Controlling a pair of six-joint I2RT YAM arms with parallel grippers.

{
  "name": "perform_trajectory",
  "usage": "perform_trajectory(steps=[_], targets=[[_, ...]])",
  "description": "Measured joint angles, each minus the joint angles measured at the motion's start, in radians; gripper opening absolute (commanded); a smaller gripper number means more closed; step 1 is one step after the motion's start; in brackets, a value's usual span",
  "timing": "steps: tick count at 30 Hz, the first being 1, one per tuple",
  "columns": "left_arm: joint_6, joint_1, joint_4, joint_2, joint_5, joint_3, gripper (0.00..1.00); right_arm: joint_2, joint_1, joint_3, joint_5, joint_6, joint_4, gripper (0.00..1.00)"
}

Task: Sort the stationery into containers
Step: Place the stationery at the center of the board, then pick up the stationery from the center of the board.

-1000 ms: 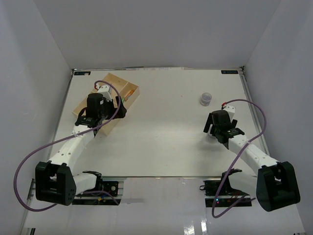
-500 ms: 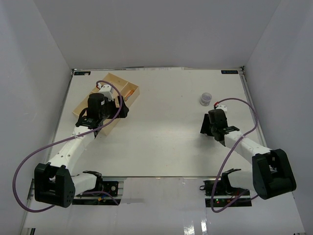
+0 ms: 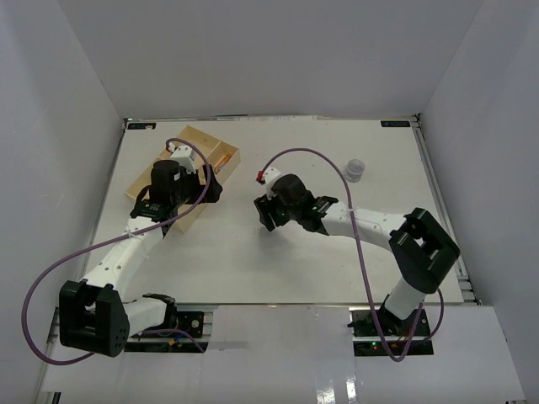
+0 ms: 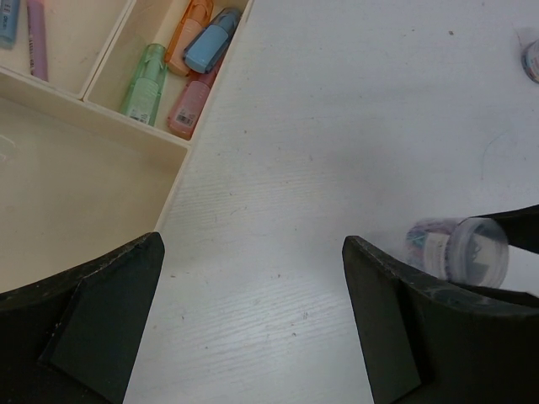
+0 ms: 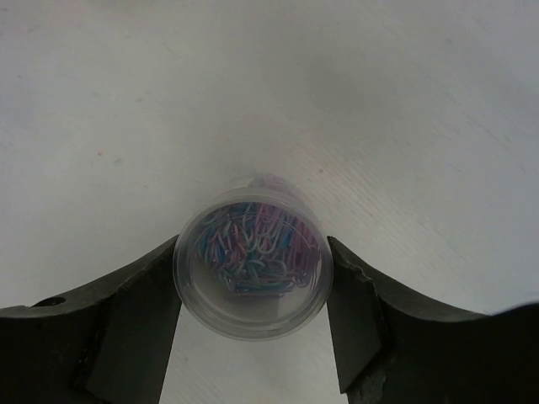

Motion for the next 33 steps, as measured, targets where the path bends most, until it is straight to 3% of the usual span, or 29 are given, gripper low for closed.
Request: perform_trajectory(steps=[3, 8, 18, 20, 25, 33], targets=[[0.000, 0.000, 0.000, 0.000, 0.001, 0.000, 0.98, 0.099, 0.050, 0.094, -0.040, -0.047, 0.002, 0.40], [-0.005, -0.002, 0.000, 0.000, 0.015, 0.000, 0.98, 0.204, 0.078, 0.132, -0.088, -0.098, -0.013, 0.54], [-0.028, -0.031, -0.040, 0.000, 0.045, 0.003, 0.98, 0.202, 0.084, 0.137, -0.119, -0.153, -0.058, 0.96], [-0.029, -0.053, -0.058, 0.003, 0.045, 0.007, 0.98, 0.149, 0.085, 0.119, -0.117, -0.159, -0.069, 1.00], [-0.035, -0.136, -0.092, 0.029, 0.015, 0.039, 0.98, -0.109, 0.085, 0.014, -0.060, -0.170, -0.095, 0.90], [-0.058, -0.399, -0.099, 0.161, -0.130, 0.123, 0.98, -0.559, -0.029, -0.280, 0.175, -0.062, -0.117, 0.90]])
